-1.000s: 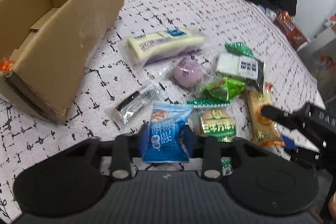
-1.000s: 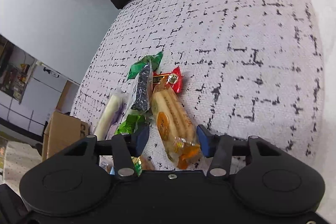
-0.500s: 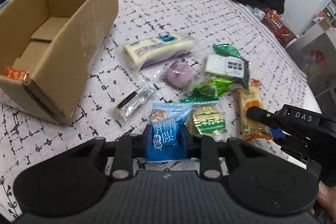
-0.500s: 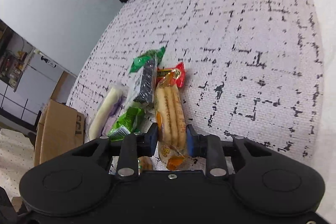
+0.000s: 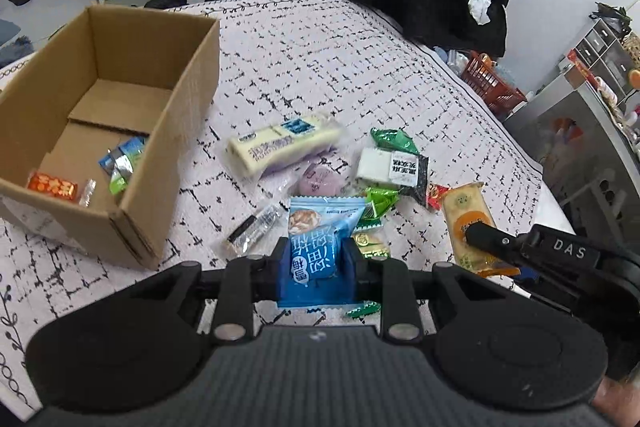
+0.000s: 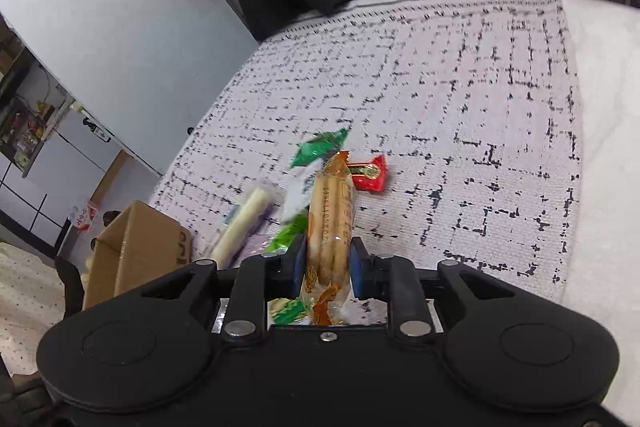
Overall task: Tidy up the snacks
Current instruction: 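Carry both packs over the cardboard box and release them inside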
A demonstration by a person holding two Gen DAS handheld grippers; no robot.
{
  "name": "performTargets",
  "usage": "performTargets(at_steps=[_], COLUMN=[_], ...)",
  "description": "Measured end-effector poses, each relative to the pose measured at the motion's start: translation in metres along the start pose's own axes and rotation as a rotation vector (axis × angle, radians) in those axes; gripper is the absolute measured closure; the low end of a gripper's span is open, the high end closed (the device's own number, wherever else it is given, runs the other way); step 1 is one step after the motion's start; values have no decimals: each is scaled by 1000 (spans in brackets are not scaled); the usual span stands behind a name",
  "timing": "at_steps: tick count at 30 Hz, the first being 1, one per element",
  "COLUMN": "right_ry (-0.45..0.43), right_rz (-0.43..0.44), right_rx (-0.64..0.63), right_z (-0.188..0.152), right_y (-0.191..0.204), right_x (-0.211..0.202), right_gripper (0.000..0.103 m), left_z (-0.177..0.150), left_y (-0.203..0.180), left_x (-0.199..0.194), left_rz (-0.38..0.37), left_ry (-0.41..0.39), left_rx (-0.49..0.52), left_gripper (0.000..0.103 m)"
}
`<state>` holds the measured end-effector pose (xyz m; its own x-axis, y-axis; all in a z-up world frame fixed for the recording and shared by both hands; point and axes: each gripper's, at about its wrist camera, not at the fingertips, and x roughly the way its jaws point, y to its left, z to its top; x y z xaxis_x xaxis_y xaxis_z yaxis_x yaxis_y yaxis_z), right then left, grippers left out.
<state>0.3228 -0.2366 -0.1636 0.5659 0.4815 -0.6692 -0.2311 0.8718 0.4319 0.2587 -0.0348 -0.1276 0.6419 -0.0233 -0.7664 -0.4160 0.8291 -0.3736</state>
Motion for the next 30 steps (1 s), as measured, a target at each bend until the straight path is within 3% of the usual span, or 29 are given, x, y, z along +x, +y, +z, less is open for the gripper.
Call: performTargets(at_steps=[15,30], right_ry=[-44,-70], right_rz=[34,59], right_rx=[-85,-153], right_z=[-13,-27], right_y=[66,131], right_x=[-31,-32], right_gripper=[81,81], left_z=[24,43], left_y=[31,84], left_x=[-41,-62], left_rz=[-76,-82], left_ry=[-92,-149], left_rx=[-41,-124], left_gripper=[77,77])
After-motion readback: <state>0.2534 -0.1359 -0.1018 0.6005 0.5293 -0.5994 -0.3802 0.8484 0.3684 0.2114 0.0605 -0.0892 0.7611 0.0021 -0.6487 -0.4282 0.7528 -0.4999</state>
